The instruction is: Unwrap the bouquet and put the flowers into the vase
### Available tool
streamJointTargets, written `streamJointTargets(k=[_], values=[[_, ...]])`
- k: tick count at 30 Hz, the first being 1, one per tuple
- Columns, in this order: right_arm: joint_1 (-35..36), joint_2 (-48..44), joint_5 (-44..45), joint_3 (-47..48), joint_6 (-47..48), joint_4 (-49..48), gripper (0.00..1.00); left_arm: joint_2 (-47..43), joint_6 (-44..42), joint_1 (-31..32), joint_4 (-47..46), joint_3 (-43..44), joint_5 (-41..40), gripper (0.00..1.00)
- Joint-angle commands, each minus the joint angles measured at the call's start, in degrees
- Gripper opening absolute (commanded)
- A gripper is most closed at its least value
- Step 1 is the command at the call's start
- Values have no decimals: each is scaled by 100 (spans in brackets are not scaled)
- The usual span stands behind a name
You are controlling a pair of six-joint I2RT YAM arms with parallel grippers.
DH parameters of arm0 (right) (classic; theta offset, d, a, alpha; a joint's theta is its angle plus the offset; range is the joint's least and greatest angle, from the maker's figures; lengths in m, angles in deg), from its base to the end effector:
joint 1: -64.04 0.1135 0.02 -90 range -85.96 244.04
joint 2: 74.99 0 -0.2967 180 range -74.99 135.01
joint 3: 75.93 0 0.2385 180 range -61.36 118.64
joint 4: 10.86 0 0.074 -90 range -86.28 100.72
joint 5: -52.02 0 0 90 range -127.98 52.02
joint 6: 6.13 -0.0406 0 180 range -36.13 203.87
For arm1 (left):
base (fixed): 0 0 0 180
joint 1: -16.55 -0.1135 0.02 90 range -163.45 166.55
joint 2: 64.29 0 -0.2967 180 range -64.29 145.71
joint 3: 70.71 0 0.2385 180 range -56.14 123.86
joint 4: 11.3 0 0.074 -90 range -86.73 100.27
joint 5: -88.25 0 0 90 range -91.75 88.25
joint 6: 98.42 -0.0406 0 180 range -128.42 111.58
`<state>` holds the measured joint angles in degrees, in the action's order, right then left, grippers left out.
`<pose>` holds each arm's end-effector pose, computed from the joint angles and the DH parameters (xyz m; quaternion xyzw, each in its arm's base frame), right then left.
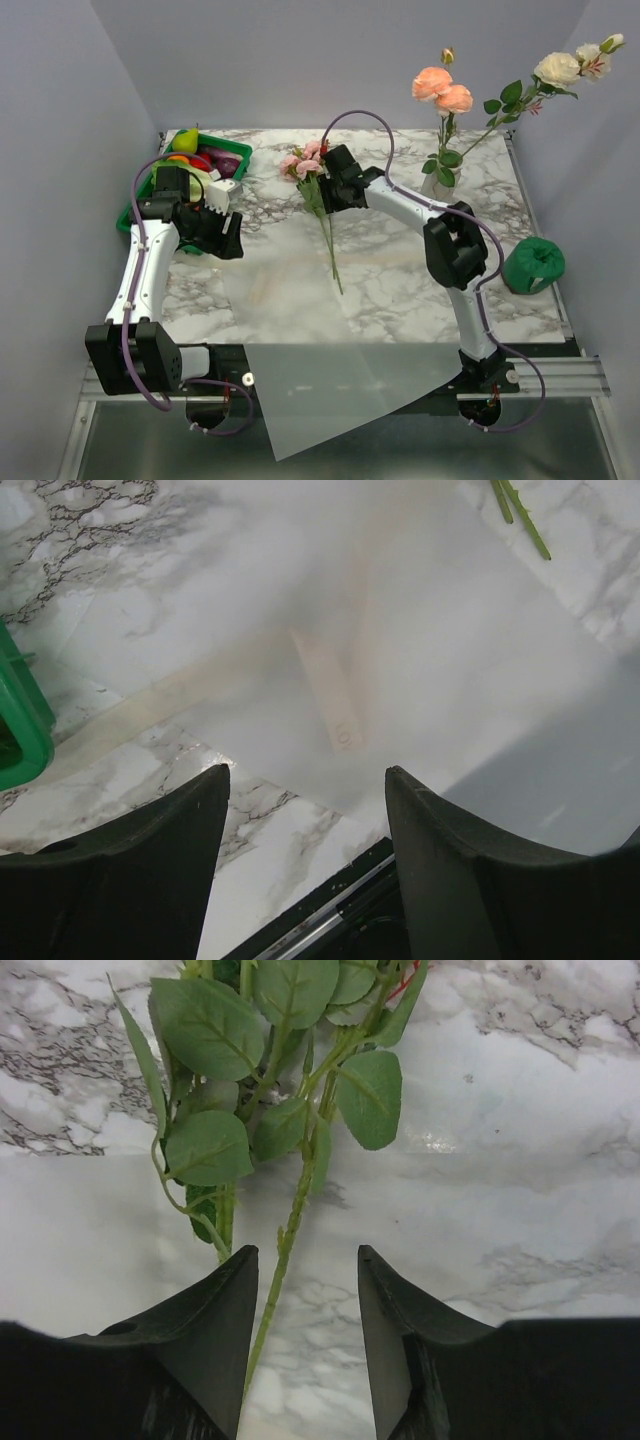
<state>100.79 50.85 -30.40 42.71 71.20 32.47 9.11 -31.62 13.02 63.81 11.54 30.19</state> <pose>0.4062 0.2966 0.2359 -0.1741 0.9232 0.0843 0.3321 0.2155 -0.0082 0.3353 0.2165 0.9174 -0.2162 0.2546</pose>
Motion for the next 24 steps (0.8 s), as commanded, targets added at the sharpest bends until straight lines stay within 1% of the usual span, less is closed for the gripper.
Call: streamJointTargets(k=[1,8,12,17,20,24], values=[[7,309,25,280,-96,429,51,-2,-123,-78,-50,-97,31,72],[7,651,-28,596,-148,587,50,-2,-141,-122,-50,-115,84,72],[25,942,-81,956,-219,736,49,-2,-150,-130,-24,-97,93,72],[34,1390,121,1746,-219,1228,47,-11,-167,-139,29,-53,102,72],[34,1566,297,1993,-236,1484,44,-11,-176,-148,38,-36,93,72],[34,1601,315,1950,-263,1537,41,42,-176,-157,108,87,110,72]])
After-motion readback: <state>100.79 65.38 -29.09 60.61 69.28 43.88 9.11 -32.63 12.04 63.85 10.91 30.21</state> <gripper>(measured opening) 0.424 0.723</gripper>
